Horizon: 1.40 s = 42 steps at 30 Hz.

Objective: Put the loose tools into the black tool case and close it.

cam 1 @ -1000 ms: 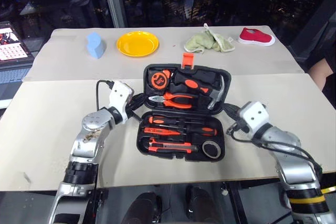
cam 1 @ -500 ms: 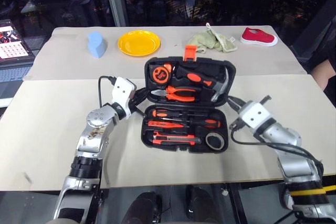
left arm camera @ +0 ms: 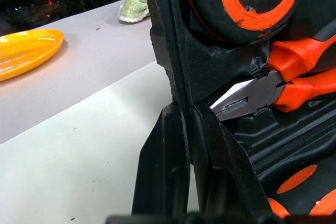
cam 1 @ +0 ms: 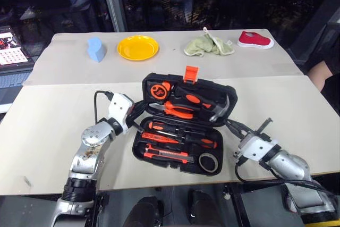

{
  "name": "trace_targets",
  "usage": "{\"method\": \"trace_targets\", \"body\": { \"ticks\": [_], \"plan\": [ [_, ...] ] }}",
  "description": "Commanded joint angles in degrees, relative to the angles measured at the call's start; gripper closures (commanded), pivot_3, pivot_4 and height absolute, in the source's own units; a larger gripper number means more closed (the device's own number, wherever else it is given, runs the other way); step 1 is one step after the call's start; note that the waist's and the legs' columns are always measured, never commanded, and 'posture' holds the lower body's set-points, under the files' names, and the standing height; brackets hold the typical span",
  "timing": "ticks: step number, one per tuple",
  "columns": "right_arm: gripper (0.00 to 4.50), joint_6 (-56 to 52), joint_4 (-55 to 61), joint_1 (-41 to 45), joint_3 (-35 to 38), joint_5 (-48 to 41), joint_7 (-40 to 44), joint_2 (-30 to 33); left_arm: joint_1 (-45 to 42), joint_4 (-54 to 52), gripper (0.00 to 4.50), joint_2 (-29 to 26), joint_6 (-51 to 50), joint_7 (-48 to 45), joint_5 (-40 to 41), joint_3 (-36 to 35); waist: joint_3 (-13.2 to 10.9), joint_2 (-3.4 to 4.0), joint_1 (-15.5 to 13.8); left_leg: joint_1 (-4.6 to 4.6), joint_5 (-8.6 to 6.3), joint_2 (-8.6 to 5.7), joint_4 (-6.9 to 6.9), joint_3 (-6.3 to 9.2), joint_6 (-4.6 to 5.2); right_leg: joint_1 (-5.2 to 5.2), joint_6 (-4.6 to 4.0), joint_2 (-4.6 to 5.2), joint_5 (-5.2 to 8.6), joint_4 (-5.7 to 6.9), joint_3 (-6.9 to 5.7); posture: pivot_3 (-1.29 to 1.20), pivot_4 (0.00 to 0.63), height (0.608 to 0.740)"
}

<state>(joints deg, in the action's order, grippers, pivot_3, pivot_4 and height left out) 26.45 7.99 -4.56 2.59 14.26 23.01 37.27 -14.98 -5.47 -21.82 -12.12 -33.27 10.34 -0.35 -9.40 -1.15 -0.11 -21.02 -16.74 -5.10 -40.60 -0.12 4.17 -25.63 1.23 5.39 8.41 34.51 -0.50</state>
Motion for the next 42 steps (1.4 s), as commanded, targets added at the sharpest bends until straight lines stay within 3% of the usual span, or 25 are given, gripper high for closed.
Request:
{"method": "trace_targets", "body": {
  "ticks": [1,5,10,11,13,17,19,21,23,25,29,30,32,33,37,42],
  "plan": [
    [4.5,6.08,0.84,-1.23,0.0,5.85,-2.47,1.98,1.21,-0.38,4.49,-0.39,2.44,2.38,-1.25,-1.62,0.0,0.0,0.04,0.0,0.0,0.0,0.0,0.0,-0.01,-0.01,-0.01,-0.01,0.0,0.01,0.0,0.0,0.15,0.74],
    [4.5,10.82,-1.4,-2.05,-0.03,11.16,-6.33,3.55,3.09,0.36,4.49,-0.83,6.57,2.64,-3.11,-1.36,0.01,0.01,0.11,0.05,0.0,0.0,0.0,-0.03,-0.02,0.02,-0.01,0.0,0.0,0.02,0.03,0.0,0.15,0.74],
    [4.5,12.97,-1.95,-4.92,-0.56,11.09,-6.86,4.52,6.16,0.4,4.49,-1.59,7.56,2.08,-2.86,-2.21,0.01,0.0,0.11,0.58,-0.15,0.06,0.13,-0.02,0.15,0.58,0.26,0.01,0.23,-0.06,0.02,0.0,0.15,0.74],
    [4.5,12.92,-1.29,-5.72,-0.82,10.08,-6.14,4.67,6.55,0.11,3.74,-1.79,7.41,1.93,-2.5,-2.41,0.02,0.01,0.11,0.82,-0.3,0.06,0.26,-0.02,0.4,0.8,0.41,0.03,0.33,-0.14,0.03,0.0,0.15,0.74],
    [4.5,12.75,1.54,-8.6,-1.18,7.18,-4.05,5.4,7.57,-1.36,3.09,-2.41,5.92,1.51,-1.15,-3.16,0.02,0.0,0.02,0.85,-0.31,0.1,0.3,-0.02,0.42,0.86,0.47,0.0,0.39,-0.28,0.03,0.0,0.15,0.74],
    [3.27,2.37,12.13,-18.54,0.26,-8.52,5.66,9.71,9.55,-6.09,1.59,-6.16,-2.52,-1.11,4.35,-6.61,0.0,-0.01,-0.47,0.81,-0.31,0.14,0.39,0.07,0.42,0.81,0.4,-0.01,0.43,-0.34,-0.04,0.0,0.15,0.74],
    [2.46,-9.5,19.48,-24.8,4.39,-22.54,11.77,13.52,10.31,-8.39,0.68,-11.77,-11.54,-6.72,10.16,-8.6,0.0,-0.01,-0.54,0.76,-0.31,0.18,0.5,0.09,0.45,0.74,0.37,0.01,0.45,-0.4,-0.05,0.0,0.15,0.74],
    [1.86,-20.36,26.06,-32.43,10.6,-36.31,18.62,18.29,10.42,-9.1,0.04,-19.21,-20.48,-13.98,16.64,-10.71,-0.01,0.01,-0.42,0.71,-0.36,0.19,0.48,0.09,0.52,0.72,0.37,0.02,0.46,-0.4,-0.05,0.0,0.15,0.74],
    [1.86,-28.4,31.04,-40.19,17.12,-46.17,25.9,21.62,8.99,-7.1,0.04,-24.9,-26.24,-19.57,20.96,-11.89,-0.02,0.0,-0.44,0.74,-0.4,0.28,0.5,0.08,0.61,0.76,0.42,0.05,0.54,-0.45,-0.05,0.0,0.15,0.74],
    [1.86,-35.87,34.42,-44.1,21.13,-53.73,29.68,23.71,4.7,-2.56,0.04,-26.9,-27.61,-22.19,21.56,-10.53,-0.01,-0.03,-0.61,0.78,-0.43,0.4,0.51,0.08,0.61,0.81,0.53,0.03,0.64,-0.5,-0.09,0.0,0.15,0.74],
    [1.86,-42.67,37.16,-42.81,20.25,-55.85,31.81,25.06,-4.87,7.6,0.04,-27.32,-20.5,-27.12,13.8,-2.2,-0.05,-0.14,-1.46,0.83,-0.52,0.69,0.34,0.08,0.51,1.15,0.59,0.02,0.69,-0.58,-0.21,0.0,0.15,0.74],
    [2.37,-43.78,37.59,-40.9,17.83,-54.84,31.22,24.96,-9.09,12.38,0.0,-26.02,-17.31,-28.09,10.84,0.77,-0.07,-0.16,-1.53,0.85,-0.53,0.71,0.33,0.09,0.49,1.2,0.59,0.02,0.7,-0.59,-0.21,0.0,0.15,0.74],
    [2.96,-45.57,38.45,-37.81,14.21,-54.0,30.42,24.32,-15.21,20.09,0.0,-23.76,-12.25,-29.11,6.67,4.69,-0.07,-0.26,-2.15,0.83,-0.53,0.7,0.38,0.02,0.47,1.13,0.59,0.02,0.69,-0.64,-0.25,0.0,0.15,0.74],
    [3.33,-46.71,39.34,-36.03,11.92,-53.7,29.69,23.87,-18.59,24.49,0.53,-22.27,-8.88,-30.12,4.26,6.85,-0.1,-0.32,-2.26,0.78,-0.56,0.7,0.28,0.03,0.45,1.06,0.59,-0.02,0.69,-0.61,-0.34,0.0,0.15,0.74],
    [4.5,-49.53,41.36,-29.72,2.44,-49.58,27.42,22.06,-30.23,39.69,1.77,-15.57,1.1,-33.03,-2.11,12.31,-0.05,-0.4,-2.61,0.08,-0.38,0.68,0.19,-0.01,0.03,0.39,0.1,0.03,0.36,-0.59,-0.31,0.0,0.15,0.74],
    [4.5,-52.54,41.59,-23.53,-4.55,-47.14,25.95,19.82,-36.53,48.62,3.67,-11.38,7.63,-37.76,-5.4,14.28,-0.04,-0.44,-1.9,-1.12,-0.32,0.65,-0.39,-0.02,0.32,-0.72,-0.16,-0.1,0.17,-0.47,-0.35,0.0,0.15,0.74]
  ]
}}
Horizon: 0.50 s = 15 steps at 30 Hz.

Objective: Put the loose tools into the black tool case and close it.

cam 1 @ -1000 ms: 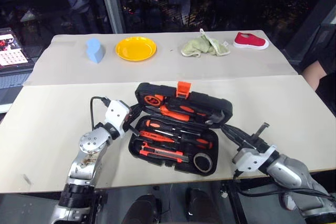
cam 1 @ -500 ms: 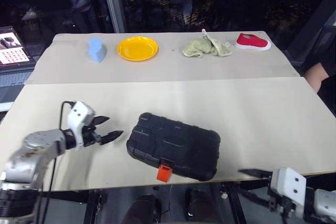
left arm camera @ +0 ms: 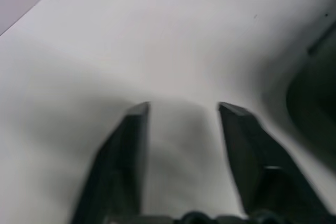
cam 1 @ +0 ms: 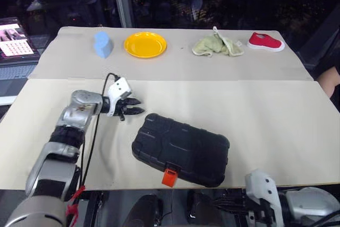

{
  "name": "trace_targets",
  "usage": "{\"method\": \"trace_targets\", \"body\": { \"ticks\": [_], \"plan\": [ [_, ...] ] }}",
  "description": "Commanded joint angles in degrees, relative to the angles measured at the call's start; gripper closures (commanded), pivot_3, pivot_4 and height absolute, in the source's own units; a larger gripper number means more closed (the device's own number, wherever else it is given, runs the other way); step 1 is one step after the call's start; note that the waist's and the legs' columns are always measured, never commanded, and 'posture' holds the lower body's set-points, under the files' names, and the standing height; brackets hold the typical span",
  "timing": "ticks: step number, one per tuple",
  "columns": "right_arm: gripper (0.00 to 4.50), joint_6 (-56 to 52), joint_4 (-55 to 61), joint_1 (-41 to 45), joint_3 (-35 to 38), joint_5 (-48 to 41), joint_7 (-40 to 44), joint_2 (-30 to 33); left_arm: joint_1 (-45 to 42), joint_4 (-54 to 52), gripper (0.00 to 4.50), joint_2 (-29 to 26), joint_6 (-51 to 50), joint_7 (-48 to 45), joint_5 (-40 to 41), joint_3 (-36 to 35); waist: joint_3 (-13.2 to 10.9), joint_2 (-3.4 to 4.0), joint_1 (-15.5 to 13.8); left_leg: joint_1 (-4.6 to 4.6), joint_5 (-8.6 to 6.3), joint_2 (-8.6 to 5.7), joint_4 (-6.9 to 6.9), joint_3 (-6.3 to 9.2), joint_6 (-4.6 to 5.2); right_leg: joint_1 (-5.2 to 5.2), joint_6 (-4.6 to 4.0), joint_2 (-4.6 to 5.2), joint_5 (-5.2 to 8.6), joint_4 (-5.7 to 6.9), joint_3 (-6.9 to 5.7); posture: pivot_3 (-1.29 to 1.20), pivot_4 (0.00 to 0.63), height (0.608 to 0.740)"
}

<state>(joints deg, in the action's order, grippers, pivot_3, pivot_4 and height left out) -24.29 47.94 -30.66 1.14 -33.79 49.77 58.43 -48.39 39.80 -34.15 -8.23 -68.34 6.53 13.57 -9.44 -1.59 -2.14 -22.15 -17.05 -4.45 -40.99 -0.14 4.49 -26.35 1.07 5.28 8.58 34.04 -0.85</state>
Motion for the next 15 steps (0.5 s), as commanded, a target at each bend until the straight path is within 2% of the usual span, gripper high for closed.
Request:
{"method": "trace_targets", "body": {
  "ticks": [1,2,5,8,13,15],
  "plan": [
    [4.5,-2.45,1.62,3.84,-4.21,1.07,-1.13,-1.83,-3.9,4.41,4.03,1.59,4.33,-3.24,-1.94,0.52,-0.01,-0.02,0.29,0.0,-0.01,0.0,0.0,-0.02,0.01,0.0,0.0,0.0,0.0,-0.01,0.0,0.0,0.15,0.74],
    [4.5,-3.18,1.16,5.84,-6.04,1.71,-1.46,-2.74,-4.41,4.94,4.48,2.3,4.69,-4.41,-2.43,1.07,-0.01,-0.02,0.29,0.01,-0.03,0.0,0.0,-0.01,0.05,0.01,0.0,0.0,0.0,-0.05,-0.03,0.0,0.15,0.74],
    [4.5,-5.18,-0.51,11.25,-10.37,4.06,-3.86,-6.05,-4.55,4.46,4.49,3.59,4.91,-6.94,-3.51,2.14,-0.03,-0.08,0.14,0.01,-0.05,0.0,-0.03,0.0,0.09,0.06,0.01,0.01,0.01,-0.08,-0.05,0.0,0.15,0.74],
    [4.5,-6.08,-1.85,14.52,-11.3,5.85,-7.23,-9.51,-3.65,2.33,4.49,3.84,4.43,-8.67,-3.31,1.86,-0.05,-0.13,-0.03,-0.04,-0.14,0.0,-0.08,-0.01,0.22,0.07,0.05,0.04,-0.01,-0.05,-0.05,0.0,0.15,0.74],
    [4.5,-5.26,-8.63,19.46,-6.24,9.99,-13.38,-14.85,0.36,-7.81,4.49,1.53,-1.4,-14.22,-1.19,2.15,-0.07,-0.15,0.44,-0.05,-0.13,0.02,-0.43,0.0,0.22,0.13,0.1,0.0,-0.09,0.04,0.0,0.0,0.15,0.74],
    [4.5,-4.41,-10.83,20.5,-4.08,11.44,-14.66,-15.46,2.34,-12.47,4.49,0.23,-4.02,-15.67,-0.34,2.32,-0.07,-0.13,0.74,0.09,-0.38,0.02,-0.51,-0.07,0.66,0.26,0.13,-0.02,-0.13,0.06,0.04,0.0,0.15,0.74]
  ]
}}
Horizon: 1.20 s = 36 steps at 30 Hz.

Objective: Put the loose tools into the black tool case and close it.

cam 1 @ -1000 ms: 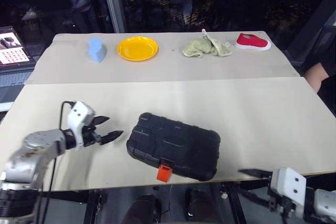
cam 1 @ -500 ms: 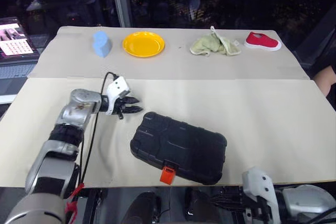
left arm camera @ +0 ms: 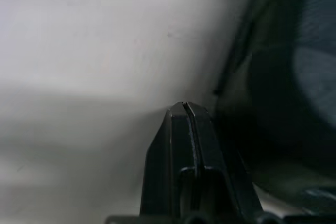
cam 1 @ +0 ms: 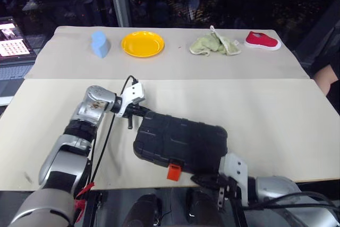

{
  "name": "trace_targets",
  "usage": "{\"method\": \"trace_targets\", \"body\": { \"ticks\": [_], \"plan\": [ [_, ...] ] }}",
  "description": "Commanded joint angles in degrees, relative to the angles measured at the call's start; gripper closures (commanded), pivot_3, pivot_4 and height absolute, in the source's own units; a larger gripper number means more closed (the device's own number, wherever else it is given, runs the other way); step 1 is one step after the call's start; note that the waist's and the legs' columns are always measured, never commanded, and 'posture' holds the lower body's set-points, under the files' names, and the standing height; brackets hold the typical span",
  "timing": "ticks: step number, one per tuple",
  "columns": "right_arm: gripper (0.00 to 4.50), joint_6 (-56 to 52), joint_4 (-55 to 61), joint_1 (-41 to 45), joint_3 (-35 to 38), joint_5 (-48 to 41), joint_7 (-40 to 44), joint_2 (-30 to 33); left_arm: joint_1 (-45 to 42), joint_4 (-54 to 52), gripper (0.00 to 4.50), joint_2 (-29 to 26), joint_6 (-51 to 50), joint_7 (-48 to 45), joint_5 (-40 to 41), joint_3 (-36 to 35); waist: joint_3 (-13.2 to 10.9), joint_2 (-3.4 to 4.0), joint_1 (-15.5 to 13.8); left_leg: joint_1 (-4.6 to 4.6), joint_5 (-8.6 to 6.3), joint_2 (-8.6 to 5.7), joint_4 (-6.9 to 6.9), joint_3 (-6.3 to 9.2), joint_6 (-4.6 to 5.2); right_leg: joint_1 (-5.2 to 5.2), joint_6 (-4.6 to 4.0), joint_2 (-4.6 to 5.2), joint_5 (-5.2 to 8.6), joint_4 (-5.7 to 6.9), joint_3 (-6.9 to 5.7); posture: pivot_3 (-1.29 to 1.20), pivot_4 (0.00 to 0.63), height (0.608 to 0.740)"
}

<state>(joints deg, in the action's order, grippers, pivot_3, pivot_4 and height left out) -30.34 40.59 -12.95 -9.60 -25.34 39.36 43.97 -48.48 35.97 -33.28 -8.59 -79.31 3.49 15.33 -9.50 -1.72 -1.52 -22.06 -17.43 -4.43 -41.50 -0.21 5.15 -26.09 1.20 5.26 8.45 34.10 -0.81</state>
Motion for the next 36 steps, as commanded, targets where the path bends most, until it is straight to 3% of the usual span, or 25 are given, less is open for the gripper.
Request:
{"method": "trace_targets", "body": {
  "ticks": [1,8,11,14,19,25,31,36],
  "plan": [
    [4.5,1.81,-4.42,3.31,7.83,3.32,-5.16,-1.58,3.37,-10.72,4.49,-1.22,-4.75,-5.17,2.98,0.61,0.0,0.02,0.21,0.01,-0.02,0.0,-0.07,0.0,0.03,0.01,0.01,-0.02,0.0,0.02,0.0,0.0,0.15,0.74],
    [4.5,1.65,-9.07,6.27,12.45,6.44,-8.01,-3.29,8.98,-22.78,4.49,-4.76,-12.36,-8.11,4.91,0.78,0.02,0.12,0.19,-0.04,0.2,-0.04,-0.12,-0.05,-0.35,-0.09,0.02,-0.18,-0.04,0.13,0.01,0.0,0.15,0.74],
    [4.5,0.93,-8.5,4.92,14.45,5.61,-6.19,-2.33,9.72,-24.21,4.49,-4.54,-11.17,-6.03,4.46,0.19,0.04,0.18,0.23,-0.07,0.2,-0.03,-0.05,0.01,-0.36,-0.14,-0.01,-0.27,-0.03,0.11,0.02,0.0,0.15,0.74],
    [4.5,0.2,-5.71,0.51,18.97,2.63,-1.79,0.11,4.94,-20.5,4.49,-3.47,-10.57,-4.57,4.29,-1.16,0.04,0.22,-0.39,-0.11,0.19,-0.04,-0.04,0.0,-0.35,-0.14,0.0,-0.26,-0.03,0.03,0.01,0.0,0.15,0.74],
    [4.5,-1.23,-2.29,-5.14,25.9,-2.18,2.48,1.74,-3.55,-20.21,4.49,-1.3,-19.3,-8.44,9.61,-1.84,0.04,0.2,-0.85,-0.22,0.16,-0.06,-0.24,0.03,-0.28,-0.06,0.1,-0.28,-0.08,0.03,-0.03,0.0,0.15,0.74],
    [4.5,-3.73,2.39,-12.26,27.92,-5.66,7.0,3.69,-1.13,-27.24,4.49,5.27,-13.56,-8.66,7.93,5.77,0.23,0.55,-0.48,0.14,-0.02,-0.05,-0.2,-0.1,0.02,0.21,0.16,-0.24,-0.04,0.04,0.11,0.0,0.15,0.74],
    [4.5,-3.81,2.67,-10.33,23.29,-2.99,3.37,2.2,0.1,-15.68,4.49,10.85,3.88,0.12,-5.05,14.81,0.24,0.5,-0.63,0.17,-0.06,0.0,-0.24,-0.13,0.11,0.3,0.13,0.0,-0.06,-0.02,0.18,0.0,0.15,0.74],
    [4.5,-3.26,-0.6,-6.91,18.14,1.36,0.38,0.96,-0.07,-10.05,4.49,12.23,9.41,1.96,-7.07,15.69,0.38,0.61,-0.56,1.07,-0.22,0.15,-0.19,-0.09,0.31,1.3,0.66,0.08,0.34,-0.16,0.18,0.0,0.15,0.74]
  ]
}}
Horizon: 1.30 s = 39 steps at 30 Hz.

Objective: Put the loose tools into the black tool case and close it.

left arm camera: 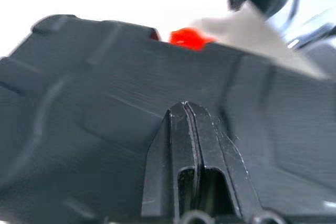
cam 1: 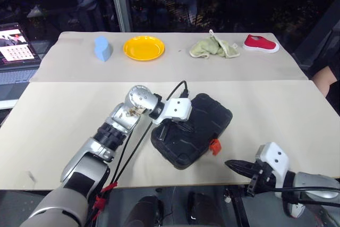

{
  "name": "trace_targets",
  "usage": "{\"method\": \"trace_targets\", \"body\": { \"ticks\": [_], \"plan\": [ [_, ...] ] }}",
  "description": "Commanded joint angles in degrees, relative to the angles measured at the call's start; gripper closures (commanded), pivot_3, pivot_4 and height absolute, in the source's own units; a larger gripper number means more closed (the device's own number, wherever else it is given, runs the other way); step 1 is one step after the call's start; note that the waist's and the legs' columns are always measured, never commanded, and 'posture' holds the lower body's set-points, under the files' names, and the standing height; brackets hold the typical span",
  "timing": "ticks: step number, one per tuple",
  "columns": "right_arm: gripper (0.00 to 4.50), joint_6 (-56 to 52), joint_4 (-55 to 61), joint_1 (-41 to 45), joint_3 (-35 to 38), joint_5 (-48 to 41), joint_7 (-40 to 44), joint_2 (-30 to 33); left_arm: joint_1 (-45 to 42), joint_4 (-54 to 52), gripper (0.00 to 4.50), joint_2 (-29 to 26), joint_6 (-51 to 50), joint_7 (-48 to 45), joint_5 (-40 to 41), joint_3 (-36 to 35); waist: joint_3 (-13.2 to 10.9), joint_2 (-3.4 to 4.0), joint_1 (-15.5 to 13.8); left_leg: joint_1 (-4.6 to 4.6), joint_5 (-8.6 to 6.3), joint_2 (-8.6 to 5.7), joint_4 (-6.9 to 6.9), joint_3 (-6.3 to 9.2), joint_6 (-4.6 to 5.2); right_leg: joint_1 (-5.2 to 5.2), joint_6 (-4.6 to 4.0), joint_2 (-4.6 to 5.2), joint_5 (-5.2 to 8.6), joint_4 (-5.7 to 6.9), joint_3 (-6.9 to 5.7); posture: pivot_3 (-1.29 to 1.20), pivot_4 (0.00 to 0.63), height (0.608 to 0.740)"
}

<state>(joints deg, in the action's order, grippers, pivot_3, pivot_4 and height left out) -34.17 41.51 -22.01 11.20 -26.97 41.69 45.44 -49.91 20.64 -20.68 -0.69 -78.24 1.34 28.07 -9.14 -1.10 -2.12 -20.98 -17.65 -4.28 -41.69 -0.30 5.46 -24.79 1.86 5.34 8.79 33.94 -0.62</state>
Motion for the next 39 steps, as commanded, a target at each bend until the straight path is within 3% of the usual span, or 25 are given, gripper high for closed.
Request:
{"method": "trace_targets", "body": {
  "ticks": [1,8,17,33,39],
  "plan": [
    [4.5,0.73,-2.56,2.92,-3.71,4.0,-2.48,-0.78,1.31,5.48,4.49,-0.26,1.62,0.88,-4.7,2.74,0.02,-0.02,0.03,0.12,0.0,0.01,-0.01,0.0,0.0,0.12,0.03,0.0,0.01,0.0,-0.03,0.0,0.15,0.74],
    [4.5,6.32,-12.83,10.1,-9.38,9.14,-5.96,-7.22,1.27,4.98,4.49,0.02,1.0,1.19,-3.81,1.64,0.03,-0.01,0.07,0.59,-0.04,0.03,0.0,0.0,0.05,0.54,0.16,0.0,0.1,0.01,-0.06,0.0,0.15,0.74],
    [4.5,9.79,-10.61,11.53,-5.73,5.8,-6.88,-13.74,1.95,3.52,4.49,-0.97,-0.3,0.66,-3.39,1.18,0.04,0.07,0.42,0.57,-0.04,0.03,0.05,-0.01,0.06,0.45,0.14,-0.06,0.1,0.04,-0.04,0.0,0.15,0.74],
    [4.5,1.2,-2.44,6.82,-1.36,2.12,-3.91,-4.71,1.3,4.92,4.49,0.14,-0.32,2.14,-3.41,0.28,0.03,0.05,1.02,0.52,-0.05,0.03,0.3,0.05,0.05,0.43,0.14,0.02,0.18,-0.12,-0.01,0.0,0.15,0.74],
    [4.5,1.0,-2.87,7.02,-1.7,2.51,-4.13,-4.48,0.77,5.57,4.49,1.12,-0.48,2.68,-3.44,0.1,0.03,0.04,1.21,0.51,-0.04,0.07,0.41,0.08,0.04,0.44,0.15,0.02,0.17,-0.27,0.0,0.0,0.15,0.74]
  ]
}}
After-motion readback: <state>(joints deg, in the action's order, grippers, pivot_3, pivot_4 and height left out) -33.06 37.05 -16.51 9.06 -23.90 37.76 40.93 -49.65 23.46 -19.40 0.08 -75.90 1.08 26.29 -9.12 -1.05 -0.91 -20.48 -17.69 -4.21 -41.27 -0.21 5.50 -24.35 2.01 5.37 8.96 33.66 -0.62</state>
